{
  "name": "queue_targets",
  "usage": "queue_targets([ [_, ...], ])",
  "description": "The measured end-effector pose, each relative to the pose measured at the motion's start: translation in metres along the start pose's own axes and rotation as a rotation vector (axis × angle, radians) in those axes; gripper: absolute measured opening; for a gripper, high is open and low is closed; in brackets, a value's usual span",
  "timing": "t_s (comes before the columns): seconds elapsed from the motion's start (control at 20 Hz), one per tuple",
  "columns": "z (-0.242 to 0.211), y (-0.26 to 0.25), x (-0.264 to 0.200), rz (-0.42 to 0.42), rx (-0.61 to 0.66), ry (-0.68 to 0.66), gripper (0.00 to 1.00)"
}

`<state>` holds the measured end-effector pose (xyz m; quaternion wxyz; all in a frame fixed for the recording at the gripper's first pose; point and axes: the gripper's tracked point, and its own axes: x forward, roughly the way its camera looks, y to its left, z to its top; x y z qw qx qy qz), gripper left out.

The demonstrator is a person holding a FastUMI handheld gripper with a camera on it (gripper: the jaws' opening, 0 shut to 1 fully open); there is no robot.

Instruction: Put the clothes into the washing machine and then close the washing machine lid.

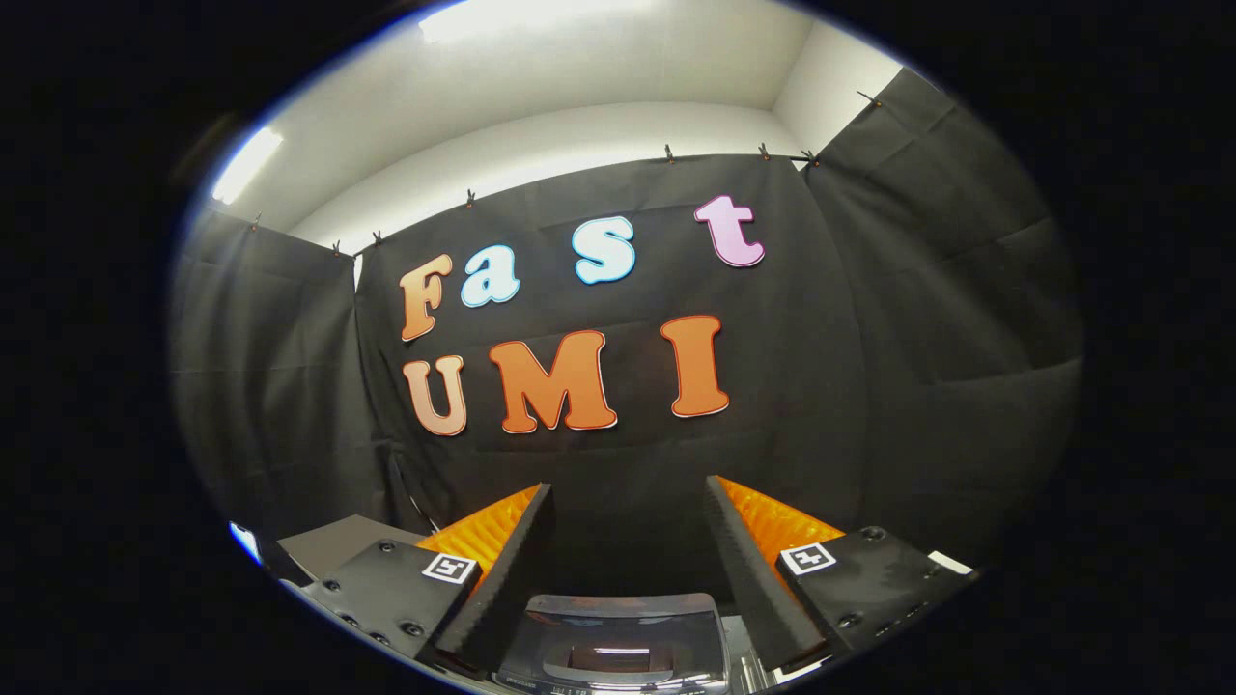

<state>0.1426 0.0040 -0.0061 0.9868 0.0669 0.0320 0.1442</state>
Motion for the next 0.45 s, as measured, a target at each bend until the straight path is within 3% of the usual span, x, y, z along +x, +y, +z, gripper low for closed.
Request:
queue_targets([
  [0.45,-0.007,-0.002,-0.012,0.003,0.007,0.005,0.99],
])
